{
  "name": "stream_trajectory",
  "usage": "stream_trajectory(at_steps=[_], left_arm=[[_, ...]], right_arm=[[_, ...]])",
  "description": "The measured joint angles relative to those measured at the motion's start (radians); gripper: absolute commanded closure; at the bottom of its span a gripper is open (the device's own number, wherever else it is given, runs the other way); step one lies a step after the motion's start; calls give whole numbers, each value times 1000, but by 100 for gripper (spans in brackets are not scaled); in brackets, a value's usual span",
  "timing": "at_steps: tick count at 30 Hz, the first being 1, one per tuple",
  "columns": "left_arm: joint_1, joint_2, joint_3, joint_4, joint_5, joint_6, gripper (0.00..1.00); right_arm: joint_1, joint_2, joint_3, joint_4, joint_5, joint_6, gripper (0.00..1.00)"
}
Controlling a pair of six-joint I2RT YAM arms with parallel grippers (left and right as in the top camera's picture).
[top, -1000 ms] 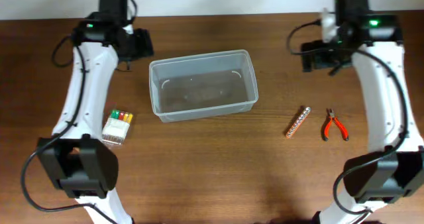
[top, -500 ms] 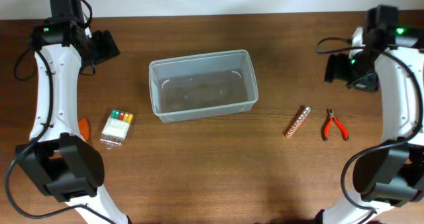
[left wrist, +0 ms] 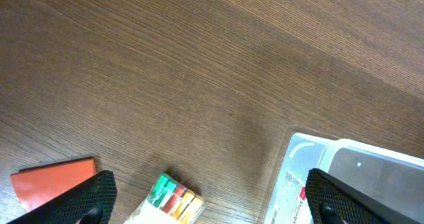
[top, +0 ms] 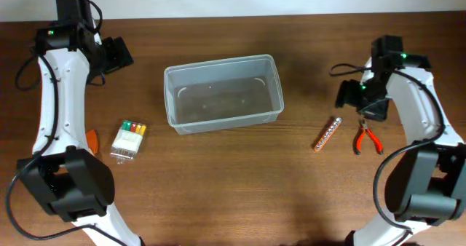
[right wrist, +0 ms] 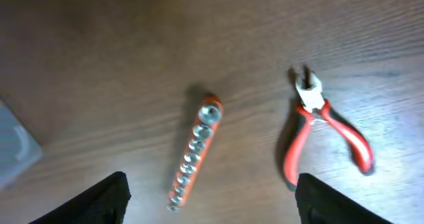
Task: Pack container
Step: 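Lower the right gripper and grasp the orange socket rail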
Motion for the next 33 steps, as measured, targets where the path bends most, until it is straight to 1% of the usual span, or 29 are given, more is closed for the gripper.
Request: stream_trajectory(at_steps=[1, 10, 16, 22, 28, 33], left_arm=[[0, 0, 0, 0, 0, 0, 0], [0, 0, 0, -2, 0, 0, 1], [0, 0, 0, -2, 0, 0, 1], [0, 0, 0, -2, 0, 0, 1], [0, 0, 0, -2, 0, 0, 1], [0, 0, 0, -2, 0, 0, 1]], right_arm=[[15, 0, -1, 9, -3, 21, 21], [109, 0, -50, 76, -2, 139, 21], [112, 0, -95, 96, 3, 183, 23], [112, 0, -114, 108, 6, 213, 28], [112, 0, -118, 109, 13, 235, 28], [112, 0, -178, 133, 31, 246, 28]])
